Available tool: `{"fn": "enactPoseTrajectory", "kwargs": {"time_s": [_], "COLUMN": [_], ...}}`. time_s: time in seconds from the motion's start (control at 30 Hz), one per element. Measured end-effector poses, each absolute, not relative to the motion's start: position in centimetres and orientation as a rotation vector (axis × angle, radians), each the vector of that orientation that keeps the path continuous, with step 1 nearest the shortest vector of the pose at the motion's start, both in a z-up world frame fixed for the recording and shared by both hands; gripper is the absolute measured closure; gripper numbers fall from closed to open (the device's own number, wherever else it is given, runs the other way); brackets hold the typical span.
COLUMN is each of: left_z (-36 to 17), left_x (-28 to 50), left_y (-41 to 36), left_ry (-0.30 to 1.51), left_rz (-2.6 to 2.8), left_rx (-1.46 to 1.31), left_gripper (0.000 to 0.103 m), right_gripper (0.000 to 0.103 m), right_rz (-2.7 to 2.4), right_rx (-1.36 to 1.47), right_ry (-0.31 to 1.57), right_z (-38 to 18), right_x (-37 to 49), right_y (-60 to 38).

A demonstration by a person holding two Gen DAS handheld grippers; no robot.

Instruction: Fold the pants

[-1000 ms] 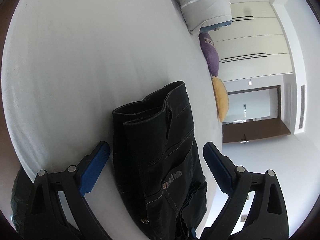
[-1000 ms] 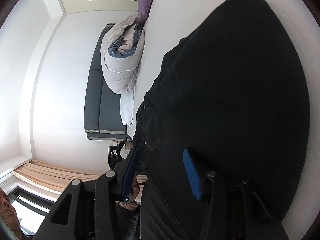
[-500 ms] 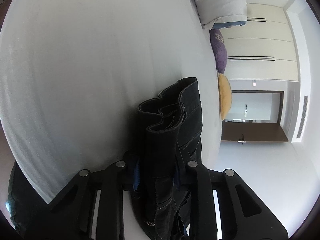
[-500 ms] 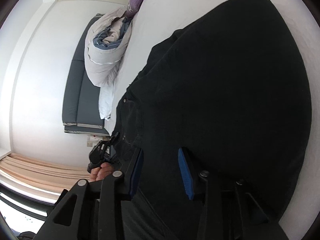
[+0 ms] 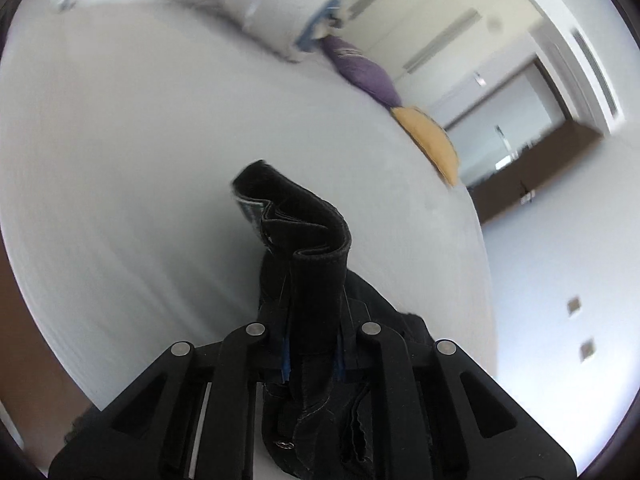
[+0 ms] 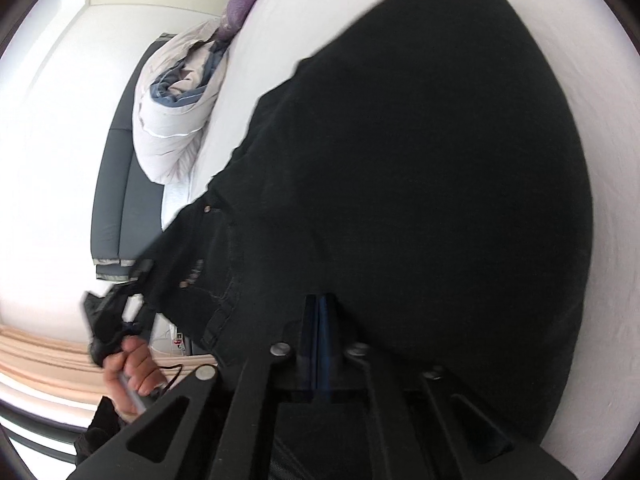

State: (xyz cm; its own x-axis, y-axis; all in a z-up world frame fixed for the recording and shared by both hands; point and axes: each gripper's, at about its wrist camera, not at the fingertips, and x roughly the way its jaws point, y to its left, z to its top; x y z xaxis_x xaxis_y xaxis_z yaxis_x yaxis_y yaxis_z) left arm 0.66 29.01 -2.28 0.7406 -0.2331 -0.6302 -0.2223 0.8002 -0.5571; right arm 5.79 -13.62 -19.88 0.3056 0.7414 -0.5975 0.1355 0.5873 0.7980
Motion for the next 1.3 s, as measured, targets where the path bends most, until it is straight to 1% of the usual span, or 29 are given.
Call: {"fn": "enactPoseTrajectory", "kwargs": {"time_s": [0.07, 0.13, 0.2, 0.27, 0.3, 0.33, 0.37, 0.4, 0.43, 0.5, 0.7, 0.87, 0.97, 1.07, 1.2, 1.23, 1.27, 1.3], "left_z": [0.1, 0.3, -1.4, -3.7, -4.9, -5.7, -6.4, -6.8, -7.2, -7.1, -6.7, -7.1, -7.0, -6.8, -6.7, -6.7, -6.7, -6.7], "left_x": [0.7, 0.2, -0.5, -1.3, -1.8, -2.0, -2.3, -2.5, -3.2, -3.5, -3.7, -3.7, -3.5, -3.5, -3.2, -3.1, -3.1, -3.1], "left_y": [22.7, 17.4, 12.4, 9.8, 8.8, 8.1, 7.6, 7.3, 7.4, 7.2, 6.4, 6.0, 5.6, 5.3, 5.3, 5.3, 5.3, 5.2], "left_ry": [0.741, 0.756, 0.804, 0.856, 0.878, 0.89, 0.901, 0.908, 0.909, 0.893, 0.854, 0.868, 0.871, 0.876, 0.878, 0.88, 0.882, 0.883], "left_rz": [-0.122, -0.224, -0.32, -0.354, -0.356, -0.352, -0.347, -0.344, -0.344, -0.329, -0.298, -0.299, -0.301, -0.302, -0.301, -0.302, -0.303, -0.303], "left_rx": [-0.433, -0.272, -0.146, -0.084, -0.05, -0.018, 0.011, 0.031, 0.036, 0.069, 0.168, 0.175, 0.195, 0.193, 0.198, 0.199, 0.199, 0.2], "left_gripper": [0.09, 0.09, 0.09, 0.09, 0.09, 0.09, 0.09, 0.09, 0.09, 0.09, 0.09, 0.09, 0.09, 0.09, 0.09, 0.09, 0.09, 0.09], "right_gripper": [0.103, 0.103, 0.103, 0.095, 0.078, 0.057, 0.047, 0.029, 0.017, 0.012, 0.012, 0.012, 0.015, 0.021, 0.033, 0.039, 0.042, 0.049], "right_rz": [0.487, 0.489, 0.502, 0.526, 0.543, 0.574, 0.6, 0.619, 0.622, 0.612, 0.604, 0.589, 0.564, 0.549, 0.522, 0.522, 0.524, 0.522], "right_rx": [0.904, 0.903, 0.92, 0.948, 0.962, 0.981, 0.994, 0.997, 0.987, 0.949, 0.894, 0.8, 0.735, 0.669, 0.596, 0.591, 0.588, 0.583], "right_ry": [1.221, 1.222, 1.217, 1.203, 1.192, 1.173, 1.154, 1.133, 1.116, 1.104, 1.173, 1.204, 1.222, 1.237, 1.26, 1.265, 1.267, 1.267], "right_z": [-20.1, -20.2, -20.3, -19.9, -19.7, -19.2, -18.6, -18.0, -17.3, -16.4, -16.1, -15.0, -14.1, -13.1, -12.5, -12.6, -12.7, -12.7], "right_x": [5.8, 5.8, 5.7, 5.8, 5.8, 5.9, 6.0, 6.1, 6.3, 7.0, 9.4, 10.3, 11.5, 12.5, 13.0, 13.0, 12.9, 12.8], "right_y": [-13.9, -14.0, -14.2, -14.4, -14.4, -14.5, -14.4, -14.4, -14.1, -13.6, -11.1, -9.8, -8.8, -7.7, -6.6, -6.6, -6.5, -6.6]}}
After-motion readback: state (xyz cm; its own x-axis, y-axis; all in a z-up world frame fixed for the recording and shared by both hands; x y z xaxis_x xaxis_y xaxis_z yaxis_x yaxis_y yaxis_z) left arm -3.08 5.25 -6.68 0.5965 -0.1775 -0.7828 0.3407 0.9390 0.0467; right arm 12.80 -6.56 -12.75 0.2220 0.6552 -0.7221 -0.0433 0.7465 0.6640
